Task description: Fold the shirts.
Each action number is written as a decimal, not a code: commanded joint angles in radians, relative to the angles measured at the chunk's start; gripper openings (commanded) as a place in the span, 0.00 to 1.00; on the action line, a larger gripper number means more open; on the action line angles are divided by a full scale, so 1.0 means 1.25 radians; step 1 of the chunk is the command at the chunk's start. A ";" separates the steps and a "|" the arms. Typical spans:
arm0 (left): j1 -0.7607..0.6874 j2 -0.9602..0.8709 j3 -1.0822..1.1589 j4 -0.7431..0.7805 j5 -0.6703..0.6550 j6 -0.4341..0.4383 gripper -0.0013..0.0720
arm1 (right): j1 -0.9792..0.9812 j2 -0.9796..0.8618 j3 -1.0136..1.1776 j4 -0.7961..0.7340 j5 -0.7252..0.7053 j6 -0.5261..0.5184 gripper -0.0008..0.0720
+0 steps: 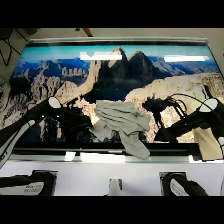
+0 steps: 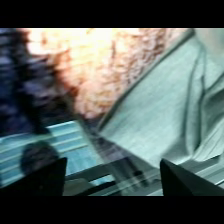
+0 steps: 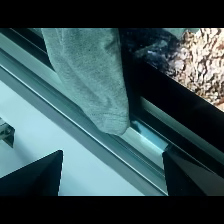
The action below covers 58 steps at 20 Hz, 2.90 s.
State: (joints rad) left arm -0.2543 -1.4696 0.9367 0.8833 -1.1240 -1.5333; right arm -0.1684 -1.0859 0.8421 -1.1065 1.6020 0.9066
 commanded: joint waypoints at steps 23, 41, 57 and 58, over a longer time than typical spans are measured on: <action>-0.045 0.035 -0.030 -0.156 0.130 0.144 0.07 | 0.340 -0.172 -0.135 0.021 -0.326 0.041 0.96; 0.320 0.670 0.489 -0.157 0.468 0.149 0.07 | 0.337 0.311 0.739 -0.475 -0.531 0.260 0.05; 0.337 0.585 0.384 0.294 0.122 -0.078 0.07 | 0.337 0.077 0.777 -0.667 -0.382 0.259 0.05; 0.338 0.578 0.346 0.285 0.133 -0.089 0.07 | 0.337 0.020 0.777 -0.647 -0.456 0.341 0.05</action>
State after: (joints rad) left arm 0.1654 -0.7078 1.4582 1.1751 -0.8581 -1.5669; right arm 0.2527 -0.9092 1.8118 -1.9121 1.1812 1.1957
